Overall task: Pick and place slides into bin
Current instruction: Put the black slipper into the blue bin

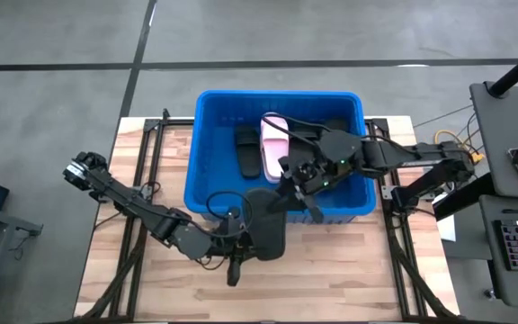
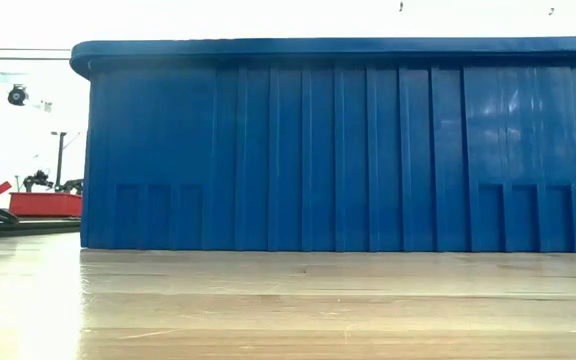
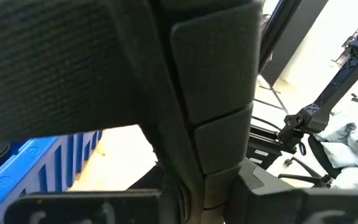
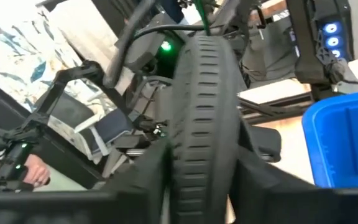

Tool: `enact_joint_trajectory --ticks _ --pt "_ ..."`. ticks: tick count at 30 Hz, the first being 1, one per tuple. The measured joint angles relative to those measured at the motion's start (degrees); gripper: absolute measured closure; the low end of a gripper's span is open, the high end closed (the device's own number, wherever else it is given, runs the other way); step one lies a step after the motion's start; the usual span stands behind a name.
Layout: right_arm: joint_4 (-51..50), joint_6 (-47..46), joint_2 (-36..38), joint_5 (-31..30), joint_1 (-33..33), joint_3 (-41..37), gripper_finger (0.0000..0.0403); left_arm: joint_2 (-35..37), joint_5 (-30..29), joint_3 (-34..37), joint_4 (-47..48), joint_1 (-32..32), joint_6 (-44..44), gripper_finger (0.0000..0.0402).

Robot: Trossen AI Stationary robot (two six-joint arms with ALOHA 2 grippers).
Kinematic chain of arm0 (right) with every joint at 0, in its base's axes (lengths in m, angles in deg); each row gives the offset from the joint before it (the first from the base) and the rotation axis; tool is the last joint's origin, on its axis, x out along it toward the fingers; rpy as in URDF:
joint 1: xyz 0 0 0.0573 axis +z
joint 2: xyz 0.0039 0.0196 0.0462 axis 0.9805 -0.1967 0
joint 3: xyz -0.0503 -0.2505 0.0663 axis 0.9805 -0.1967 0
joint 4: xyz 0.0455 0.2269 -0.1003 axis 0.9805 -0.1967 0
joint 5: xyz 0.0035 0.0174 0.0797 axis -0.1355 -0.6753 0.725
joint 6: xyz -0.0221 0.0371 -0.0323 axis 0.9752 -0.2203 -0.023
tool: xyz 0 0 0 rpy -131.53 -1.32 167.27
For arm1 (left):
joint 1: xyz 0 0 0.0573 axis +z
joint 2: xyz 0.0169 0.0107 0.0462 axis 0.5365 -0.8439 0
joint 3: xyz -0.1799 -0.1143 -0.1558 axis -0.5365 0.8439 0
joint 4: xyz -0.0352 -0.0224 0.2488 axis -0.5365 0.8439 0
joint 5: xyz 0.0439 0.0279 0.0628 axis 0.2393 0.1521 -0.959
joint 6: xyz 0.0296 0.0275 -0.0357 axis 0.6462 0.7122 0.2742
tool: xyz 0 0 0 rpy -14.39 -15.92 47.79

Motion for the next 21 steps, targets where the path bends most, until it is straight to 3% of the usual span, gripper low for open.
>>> enact_joint_trajectory --ticks 3,4,9,17,21 --pt "0.18 1.21 0.19 0.83 -0.27 0.02 0.0357 0.00 -0.81 0.00 0.03 0.07 -2.62 0.0337" --pt "0.18 1.79 0.26 1.41 -0.52 0.02 0.0363 0.00 -1.90 0.00 -0.06 0.09 -4.06 0.0324" --pt "-4.94 3.89 1.02 5.27 -3.27 1.15 0.0363 0.11 -3.54 0.00 -0.85 1.32 -7.39 0.0235" --pt "-13.18 15.07 10.43 3.83 -7.72 3.01 0.0363 3.02 -3.31 0.00 1.12 2.64 -5.58 0.0065" --pt "-8.10 21.07 15.67 4.39 -7.58 0.04 0.0363 6.69 -1.48 0.00 2.05 2.93 -5.81 0.0029"
